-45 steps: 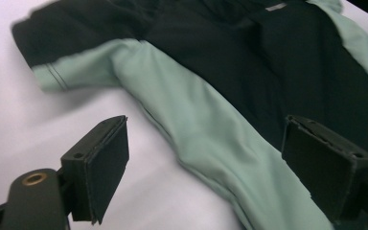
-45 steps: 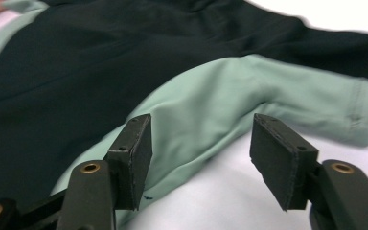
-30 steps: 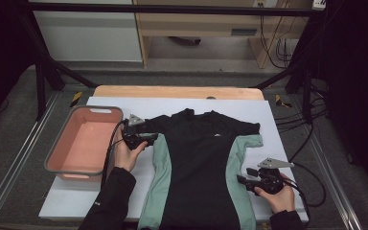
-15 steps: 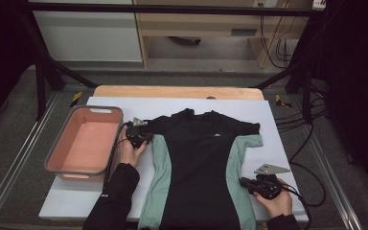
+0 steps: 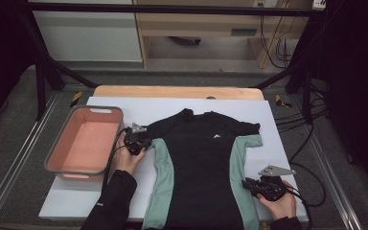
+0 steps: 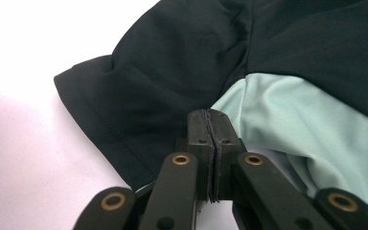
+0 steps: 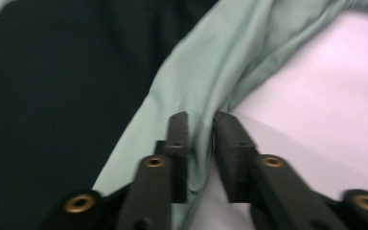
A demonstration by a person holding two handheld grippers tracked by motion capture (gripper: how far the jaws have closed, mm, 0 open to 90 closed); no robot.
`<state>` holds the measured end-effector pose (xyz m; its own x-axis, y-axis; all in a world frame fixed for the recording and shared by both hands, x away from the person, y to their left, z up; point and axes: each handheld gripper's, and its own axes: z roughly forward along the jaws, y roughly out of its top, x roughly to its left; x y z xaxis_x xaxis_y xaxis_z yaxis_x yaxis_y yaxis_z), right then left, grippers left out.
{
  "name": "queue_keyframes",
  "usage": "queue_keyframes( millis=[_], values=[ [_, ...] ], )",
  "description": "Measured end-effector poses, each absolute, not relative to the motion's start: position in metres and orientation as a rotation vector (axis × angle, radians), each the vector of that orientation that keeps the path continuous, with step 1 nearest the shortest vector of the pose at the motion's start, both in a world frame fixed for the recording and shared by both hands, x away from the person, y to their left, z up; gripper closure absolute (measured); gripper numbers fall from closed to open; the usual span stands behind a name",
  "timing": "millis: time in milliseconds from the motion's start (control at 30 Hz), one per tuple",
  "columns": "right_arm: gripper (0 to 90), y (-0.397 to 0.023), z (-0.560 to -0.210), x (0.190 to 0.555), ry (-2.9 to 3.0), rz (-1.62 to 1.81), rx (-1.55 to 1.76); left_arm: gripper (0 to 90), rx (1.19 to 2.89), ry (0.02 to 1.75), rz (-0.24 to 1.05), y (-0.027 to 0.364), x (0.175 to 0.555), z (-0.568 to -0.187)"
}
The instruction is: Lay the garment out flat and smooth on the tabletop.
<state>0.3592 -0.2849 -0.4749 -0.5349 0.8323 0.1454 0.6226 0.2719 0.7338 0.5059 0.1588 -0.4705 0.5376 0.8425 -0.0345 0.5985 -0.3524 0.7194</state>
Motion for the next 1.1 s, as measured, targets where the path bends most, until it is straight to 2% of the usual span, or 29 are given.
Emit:
queue_keyframes(
  millis=[167, 233, 300, 567, 700, 867, 1100],
  values=[
    [46.8, -0.286, -0.472, 0.364, 2.210, 1.245, 1.265, 70.2, 2.015, 1.135, 0.390, 0.161, 0.500, -0.465],
    [39.9, -0.284, -0.470, 0.365, 2.200, 1.281, 1.232, 60.4, 2.002, 1.121, 0.381, 0.160, 0.497, -0.463],
    [33.4, -0.283, -0.468, 0.367, 2.197, 1.304, 1.212, 54.3, 1.980, 1.106, 0.362, 0.160, 0.494, -0.461],
    [21.3, -0.281, -0.467, 0.369, 2.191, 1.361, 1.167, 20.3, 1.958, 1.021, 0.282, 0.155, 0.485, -0.454],
    [15.9, -0.281, -0.468, 0.370, 2.214, 1.338, 1.172, 8.4, 1.978, 0.997, 0.252, 0.152, 0.483, -0.450],
    [10.9, -0.281, -0.469, 0.370, 2.235, 1.305, 1.183, 3.0, 1.976, 0.981, 0.227, 0.151, 0.484, -0.444],
    [8.3, -0.282, -0.469, 0.370, 2.232, 1.306, 1.182, 2.3, 1.999, 0.977, 0.249, 0.145, 0.493, -0.437]
  ],
)
